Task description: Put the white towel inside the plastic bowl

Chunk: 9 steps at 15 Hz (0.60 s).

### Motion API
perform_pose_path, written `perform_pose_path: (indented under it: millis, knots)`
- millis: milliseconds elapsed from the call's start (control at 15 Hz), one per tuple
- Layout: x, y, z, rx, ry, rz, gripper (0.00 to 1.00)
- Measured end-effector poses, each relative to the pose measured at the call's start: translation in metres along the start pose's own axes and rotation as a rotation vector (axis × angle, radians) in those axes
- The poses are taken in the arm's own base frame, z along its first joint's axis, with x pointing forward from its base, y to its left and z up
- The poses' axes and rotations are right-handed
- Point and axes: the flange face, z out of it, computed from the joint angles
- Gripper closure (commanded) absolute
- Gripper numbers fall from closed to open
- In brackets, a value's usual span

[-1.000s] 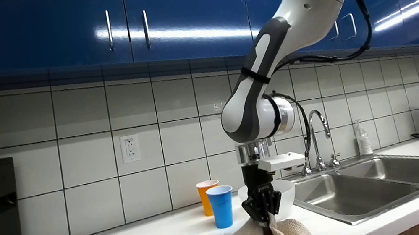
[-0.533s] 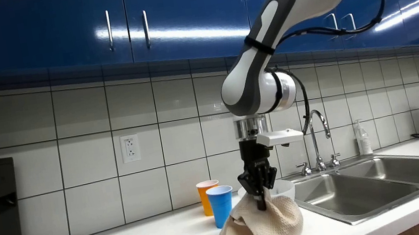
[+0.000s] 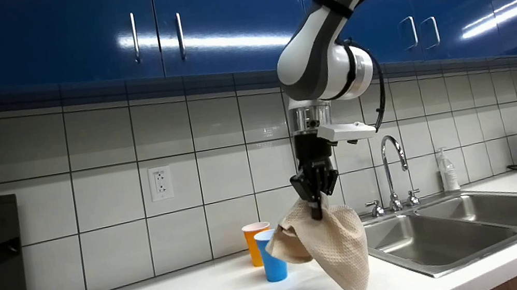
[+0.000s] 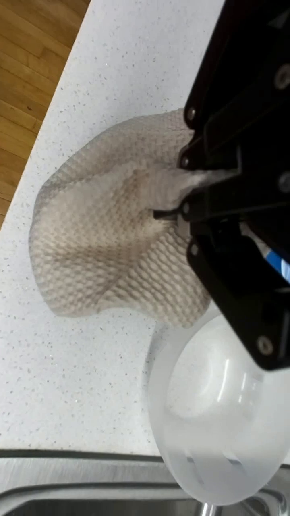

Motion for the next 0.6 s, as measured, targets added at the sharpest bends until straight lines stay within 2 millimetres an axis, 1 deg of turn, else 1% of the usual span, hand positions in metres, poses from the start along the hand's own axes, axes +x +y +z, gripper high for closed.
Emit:
perform_pose_path:
  millis: [267,600]
  knots:
    - [-0.004,-0.001,-0.029,-0.014,0.047,-0.002,0.98]
    - [-0.003,0.002,-0.049,-0.023,0.079,0.005,0.98]
